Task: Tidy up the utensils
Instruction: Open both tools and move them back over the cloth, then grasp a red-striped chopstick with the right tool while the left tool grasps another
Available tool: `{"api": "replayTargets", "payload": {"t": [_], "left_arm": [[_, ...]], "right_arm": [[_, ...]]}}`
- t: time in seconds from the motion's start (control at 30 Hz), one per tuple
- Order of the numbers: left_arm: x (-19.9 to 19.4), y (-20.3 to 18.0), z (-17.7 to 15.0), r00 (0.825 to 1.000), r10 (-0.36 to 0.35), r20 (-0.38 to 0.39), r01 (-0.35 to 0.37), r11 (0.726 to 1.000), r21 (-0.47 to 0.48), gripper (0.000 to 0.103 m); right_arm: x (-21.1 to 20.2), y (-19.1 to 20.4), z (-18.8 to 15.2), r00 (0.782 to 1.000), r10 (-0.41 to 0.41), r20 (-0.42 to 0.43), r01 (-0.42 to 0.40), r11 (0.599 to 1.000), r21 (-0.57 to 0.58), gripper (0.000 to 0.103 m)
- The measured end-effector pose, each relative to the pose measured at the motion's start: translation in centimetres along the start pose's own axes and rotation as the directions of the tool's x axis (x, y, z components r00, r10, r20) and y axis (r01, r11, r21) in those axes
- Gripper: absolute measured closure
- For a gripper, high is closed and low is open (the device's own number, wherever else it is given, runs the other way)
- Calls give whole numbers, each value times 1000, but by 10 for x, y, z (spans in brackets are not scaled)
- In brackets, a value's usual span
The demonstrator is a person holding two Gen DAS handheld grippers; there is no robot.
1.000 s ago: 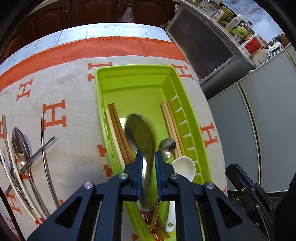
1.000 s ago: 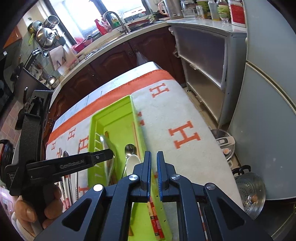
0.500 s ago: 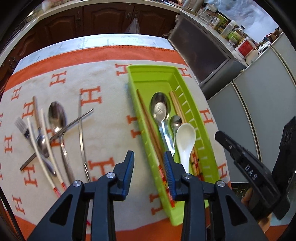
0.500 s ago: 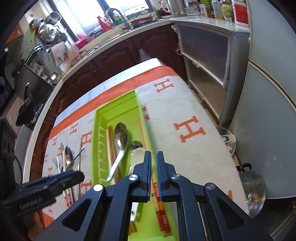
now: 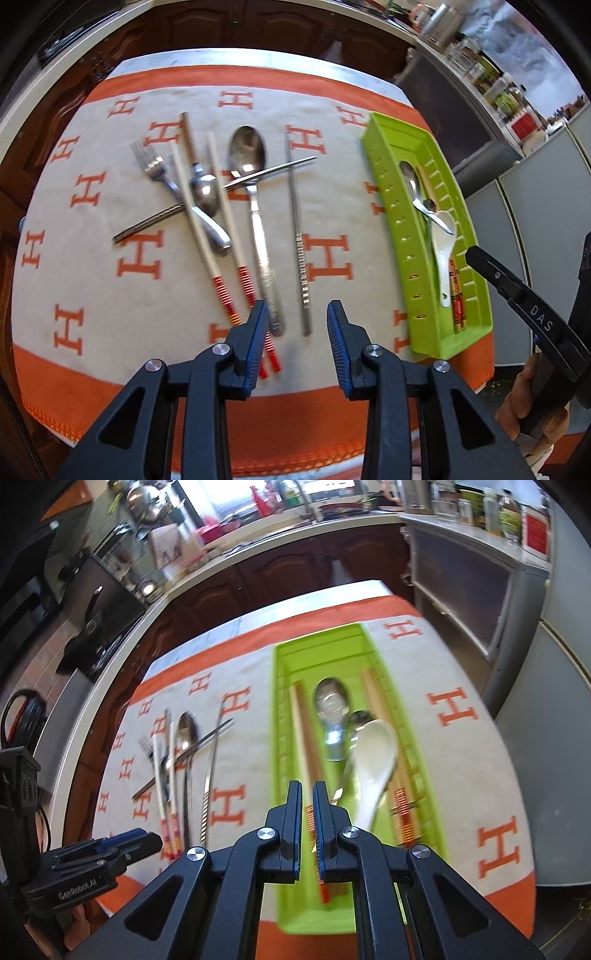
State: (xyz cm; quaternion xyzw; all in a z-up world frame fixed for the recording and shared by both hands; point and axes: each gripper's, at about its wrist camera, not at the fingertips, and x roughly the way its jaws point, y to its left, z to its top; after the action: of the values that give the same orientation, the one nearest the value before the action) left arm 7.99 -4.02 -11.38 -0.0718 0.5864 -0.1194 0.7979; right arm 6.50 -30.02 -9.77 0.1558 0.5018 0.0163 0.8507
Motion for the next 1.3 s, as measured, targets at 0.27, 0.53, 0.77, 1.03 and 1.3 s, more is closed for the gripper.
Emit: {"api": "replayTargets", "payload": {"t": [0.27,0.53,0.77,1.03,1.3], "left_arm": [[-4,47,-11,1000,13,11,-12,997,-77,72],[6,78,-6,1000,-7,7,8,991,-135,72],[25,93,14,997,-75,5,74,980,-184,72],[54,87,37,993,-111,-36,102,978,-184,74],[67,74,40,999,-35,-25,32,992,-122,94]], "right_arm": [[11,47,-8,998,26,-56,-30,996,-79,97],[41,88,-6,985,70,-155,-91,987,-133,97],[72,124,8,966,130,-226,-168,973,-161,97],[99,141,21,953,146,-265,-194,968,-162,97],[120,146,22,936,165,-312,-223,961,-161,96]]}}
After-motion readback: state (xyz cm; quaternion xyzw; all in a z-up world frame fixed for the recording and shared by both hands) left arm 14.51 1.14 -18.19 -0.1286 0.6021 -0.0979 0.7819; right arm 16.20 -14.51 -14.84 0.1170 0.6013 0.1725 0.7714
